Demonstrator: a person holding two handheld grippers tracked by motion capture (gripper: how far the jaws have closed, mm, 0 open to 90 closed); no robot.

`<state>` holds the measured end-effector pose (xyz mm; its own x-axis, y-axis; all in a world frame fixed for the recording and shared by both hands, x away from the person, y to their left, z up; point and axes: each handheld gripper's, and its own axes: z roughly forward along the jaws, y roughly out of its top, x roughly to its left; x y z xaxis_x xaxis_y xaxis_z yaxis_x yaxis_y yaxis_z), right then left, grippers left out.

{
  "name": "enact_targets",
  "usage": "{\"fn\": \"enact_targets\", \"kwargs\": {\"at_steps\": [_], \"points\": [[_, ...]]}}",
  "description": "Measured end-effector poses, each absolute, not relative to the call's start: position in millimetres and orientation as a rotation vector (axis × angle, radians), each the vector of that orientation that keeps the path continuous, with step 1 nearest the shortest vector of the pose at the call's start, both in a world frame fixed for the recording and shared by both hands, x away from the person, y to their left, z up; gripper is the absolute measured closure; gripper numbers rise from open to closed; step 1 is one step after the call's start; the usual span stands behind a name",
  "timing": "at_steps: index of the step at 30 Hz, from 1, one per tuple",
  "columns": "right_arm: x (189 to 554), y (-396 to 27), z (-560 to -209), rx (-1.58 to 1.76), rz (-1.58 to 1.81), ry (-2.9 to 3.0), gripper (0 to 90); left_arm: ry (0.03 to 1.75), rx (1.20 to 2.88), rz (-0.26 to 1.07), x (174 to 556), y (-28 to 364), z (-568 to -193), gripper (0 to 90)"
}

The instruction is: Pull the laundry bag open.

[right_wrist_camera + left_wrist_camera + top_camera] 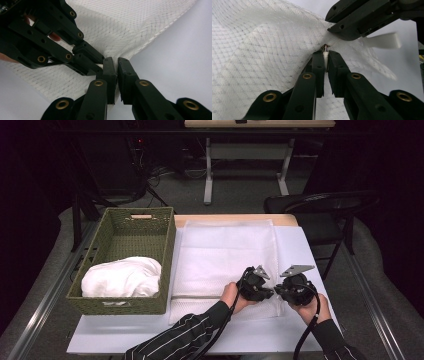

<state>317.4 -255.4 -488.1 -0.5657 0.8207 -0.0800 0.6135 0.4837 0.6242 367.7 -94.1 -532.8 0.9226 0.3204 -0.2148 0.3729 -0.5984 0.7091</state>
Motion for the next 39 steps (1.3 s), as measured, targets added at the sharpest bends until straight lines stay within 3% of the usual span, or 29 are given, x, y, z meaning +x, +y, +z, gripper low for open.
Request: {"fn": "enact_targets", "kwargs": {"at_steps": [7, 39], "points": [[317.0, -255.9, -489.3, 1.219, 0.745, 2.367, 86.0, 0.514, 2.267, -0.015, 360.4, -96.5, -533.6, 86.4], [320.0, -262.2, -490.9, 1.276, 0.731, 2.345, 86.1, 0.595, 2.298, 0.040, 356.9, -70.3, -533.1, 86.6]]}}
